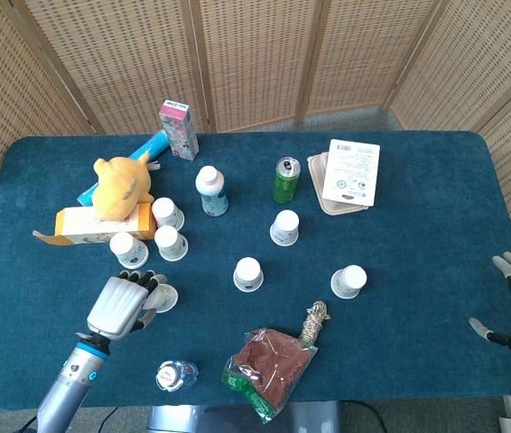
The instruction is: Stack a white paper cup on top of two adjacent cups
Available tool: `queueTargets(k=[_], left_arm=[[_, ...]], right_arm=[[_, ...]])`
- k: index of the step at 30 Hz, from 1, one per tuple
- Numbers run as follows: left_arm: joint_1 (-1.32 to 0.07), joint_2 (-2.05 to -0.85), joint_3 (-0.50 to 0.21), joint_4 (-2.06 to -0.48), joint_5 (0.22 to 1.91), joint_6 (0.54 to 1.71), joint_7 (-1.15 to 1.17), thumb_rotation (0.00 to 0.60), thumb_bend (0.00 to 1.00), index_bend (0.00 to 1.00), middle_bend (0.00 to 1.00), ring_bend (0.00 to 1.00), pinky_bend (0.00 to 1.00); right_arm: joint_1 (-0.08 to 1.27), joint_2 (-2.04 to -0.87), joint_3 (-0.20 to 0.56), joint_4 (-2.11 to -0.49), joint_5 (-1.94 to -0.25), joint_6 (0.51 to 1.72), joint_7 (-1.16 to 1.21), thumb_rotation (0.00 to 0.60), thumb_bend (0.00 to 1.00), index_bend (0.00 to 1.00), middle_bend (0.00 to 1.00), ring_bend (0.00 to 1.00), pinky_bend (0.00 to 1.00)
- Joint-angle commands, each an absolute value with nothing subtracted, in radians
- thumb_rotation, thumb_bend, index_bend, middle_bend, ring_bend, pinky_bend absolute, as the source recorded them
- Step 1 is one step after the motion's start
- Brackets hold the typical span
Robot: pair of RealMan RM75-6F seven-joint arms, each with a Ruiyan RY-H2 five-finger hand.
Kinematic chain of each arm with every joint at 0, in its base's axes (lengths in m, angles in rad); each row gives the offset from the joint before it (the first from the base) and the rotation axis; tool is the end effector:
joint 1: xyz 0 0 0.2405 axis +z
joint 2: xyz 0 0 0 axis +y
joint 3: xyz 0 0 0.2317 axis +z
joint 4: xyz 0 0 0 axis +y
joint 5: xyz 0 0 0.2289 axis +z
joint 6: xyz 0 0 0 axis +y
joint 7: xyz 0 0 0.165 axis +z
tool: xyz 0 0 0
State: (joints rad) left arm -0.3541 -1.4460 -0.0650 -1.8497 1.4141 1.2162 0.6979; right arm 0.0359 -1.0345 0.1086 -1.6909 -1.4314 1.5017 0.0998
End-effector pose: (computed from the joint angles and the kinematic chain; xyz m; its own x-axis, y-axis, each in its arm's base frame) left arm -0.1364 0.2325 -0.0067 0.5553 0.1218 0.8227 0.7931 -0.3754 -0.4797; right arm -0.3005 -0.1991 0.1648 0.3004 0.0624 0.9518 -0.9517 0.0866 0.2947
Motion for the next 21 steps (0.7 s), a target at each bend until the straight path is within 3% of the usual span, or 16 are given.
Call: queueTargets(k=[1,13,21], left_arm=[[-0.386,-1.474,-0.094,-1.856,1.376,1.196,0.741,0.600,0.34,0.31,0.43,0.45,0.52],[-0.522,-1.562,-0.203,-1.839,1.157,1.121,0.866,0.600,0.34,0.31,0.43,0.44,0.51],[-0.601,-1.616,-0.227,-1.799,1.064,1.120,0.930,0.600,0.34,0.30,0.42,0.43,0.51]], right_arm=[[0.036,-1.034,0.109,-1.690,-1.431,1.501,0.103,0.600,0.06,0.13,0.00,0.00,0.00],[0.037,-1.033,0.110,-1.687,-1.427,1.496,0.110,0.600,0.06,0.13,0.00,0.00,0.00],[0.038,-1.033,0.111,-1.681,-1.423,1.491,0.118,0.600,0.06,0.13,0.00,0.00,0.00]])
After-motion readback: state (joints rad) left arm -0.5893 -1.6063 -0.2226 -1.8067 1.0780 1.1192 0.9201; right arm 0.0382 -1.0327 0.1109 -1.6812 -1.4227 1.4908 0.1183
